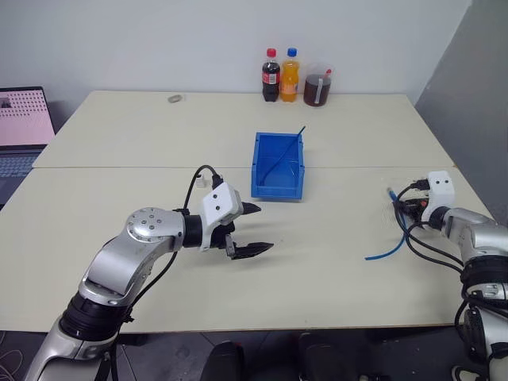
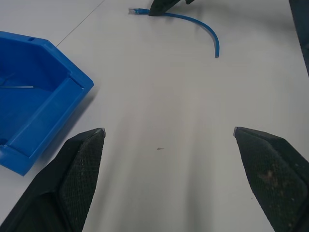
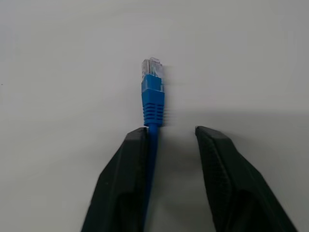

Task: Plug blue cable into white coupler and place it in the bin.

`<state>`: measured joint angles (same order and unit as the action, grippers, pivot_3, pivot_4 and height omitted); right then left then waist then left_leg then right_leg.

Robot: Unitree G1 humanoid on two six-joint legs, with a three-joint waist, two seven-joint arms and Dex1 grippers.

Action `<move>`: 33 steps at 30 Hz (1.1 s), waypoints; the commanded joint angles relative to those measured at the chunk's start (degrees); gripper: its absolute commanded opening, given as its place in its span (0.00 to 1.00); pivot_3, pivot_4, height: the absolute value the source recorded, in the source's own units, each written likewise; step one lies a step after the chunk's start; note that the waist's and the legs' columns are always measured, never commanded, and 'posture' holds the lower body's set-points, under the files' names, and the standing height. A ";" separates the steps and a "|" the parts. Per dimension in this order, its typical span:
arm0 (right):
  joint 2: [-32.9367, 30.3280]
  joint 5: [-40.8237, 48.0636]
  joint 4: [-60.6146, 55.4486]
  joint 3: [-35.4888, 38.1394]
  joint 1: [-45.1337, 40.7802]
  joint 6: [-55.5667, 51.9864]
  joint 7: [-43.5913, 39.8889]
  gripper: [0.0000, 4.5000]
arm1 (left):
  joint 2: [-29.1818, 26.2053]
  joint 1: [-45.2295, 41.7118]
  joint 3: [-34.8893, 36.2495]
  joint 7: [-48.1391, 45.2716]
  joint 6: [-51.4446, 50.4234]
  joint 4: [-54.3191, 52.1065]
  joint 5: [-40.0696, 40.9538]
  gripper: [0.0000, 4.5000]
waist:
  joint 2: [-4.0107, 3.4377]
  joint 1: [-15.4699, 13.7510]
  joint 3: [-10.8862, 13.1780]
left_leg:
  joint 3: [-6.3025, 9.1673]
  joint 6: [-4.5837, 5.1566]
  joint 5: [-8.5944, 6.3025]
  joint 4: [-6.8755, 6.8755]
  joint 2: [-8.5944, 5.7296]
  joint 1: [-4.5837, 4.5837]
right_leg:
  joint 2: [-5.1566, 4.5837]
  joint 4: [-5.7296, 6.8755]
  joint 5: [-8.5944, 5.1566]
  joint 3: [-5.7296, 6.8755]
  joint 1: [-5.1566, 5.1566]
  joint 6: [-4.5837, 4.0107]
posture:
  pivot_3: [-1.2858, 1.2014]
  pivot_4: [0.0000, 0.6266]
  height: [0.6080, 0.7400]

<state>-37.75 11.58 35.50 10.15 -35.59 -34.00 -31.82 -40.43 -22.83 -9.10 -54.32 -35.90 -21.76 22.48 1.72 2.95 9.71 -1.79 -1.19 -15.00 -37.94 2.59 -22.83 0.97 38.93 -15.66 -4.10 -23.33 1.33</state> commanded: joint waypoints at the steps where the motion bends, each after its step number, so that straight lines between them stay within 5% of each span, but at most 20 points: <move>1: -1.24 -0.01 2.13 -0.58 0.97 0.58 -4.05 0.13 | -0.06 -0.23 0.70 0.50 -0.23 -0.94 0.20 1.00 | 0.00 -0.01 0.00 | 0.01 0.00 0.00 0.00 0.00 0.00 | 0.00 0.00 0.00 0.00 0.01 0.00 | 0.52 0.24 1.00; 3: -1.54 0.25 1.38 -0.82 1.13 0.97 -5.72 0.01 | 0.07 -0.08 0.87 0.75 -0.63 -0.94 0.45 1.00 | 0.00 -0.01 0.00 | 0.01 0.00 0.00 0.00 -0.01 0.00 | 0.00 0.00 0.00 0.00 0.01 0.00 | 0.52 0.24 1.00; 9: -2.95 1.27 -5.54 -3.27 2.46 2.43 -14.86 0.01 | -0.01 2.69 4.36 2.39 -3.21 -0.75 2.69 1.00 | -0.01 0.32 0.02 | 0.01 0.00 0.00 0.02 0.03 0.01 | 0.01 0.00 -0.01 0.01 0.00 0.01 | 0.52 0.24 1.00; 15: -8.86 3.01 -34.31 -14.41 8.03 5.30 -32.25 0.01 | -9.89 18.37 12.36 -1.35 1.48 0.40 0.32 1.00 | -0.28 0.83 0.26 | -0.05 0.00 0.00 0.09 0.11 -0.02 | -0.05 0.06 -0.02 0.01 -0.18 0.01 | 0.52 0.24 1.00; 22: 0.94 -1.60 -42.14 -26.27 3.88 7.74 -29.89 0.01 | -13.68 26.06 17.91 -3.27 6.61 3.41 -0.55 1.00 | -0.03 -0.43 0.45 | 0.16 -0.01 0.00 0.05 0.13 -0.07 | -0.16 0.09 -0.10 0.15 -0.21 -0.12 | 0.52 0.24 1.00; 27: 14.59 -11.69 -32.80 -40.85 -3.16 16.21 -27.55 0.01 | -13.25 27.26 18.93 -3.86 8.55 5.23 -0.31 1.00 | 0.06 -0.56 0.47 | -0.06 -0.01 0.00 0.00 0.14 -0.08 | -0.17 0.08 -0.05 0.18 -0.29 -0.08 | 0.52 0.24 1.00; 33: 19.85 -15.31 -24.86 -43.96 -6.54 20.44 -27.68 0.01 | -13.04 27.48 18.02 -4.38 11.02 6.91 -1.19 1.00 | 0.07 -1.37 0.46 | -0.07 -0.02 0.00 0.03 0.08 -0.28 | -0.22 0.11 0.10 0.29 -0.50 -0.41 | 0.52 0.24 1.00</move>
<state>-18.72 -3.30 10.25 -33.99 -40.87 -15.11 -59.63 -53.50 4.98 8.30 -58.24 -26.39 -14.55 21.52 1.78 1.57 10.17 -1.87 -1.21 -15.00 -37.91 2.66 -23.11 0.71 39.03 -15.57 -3.81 -23.83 0.91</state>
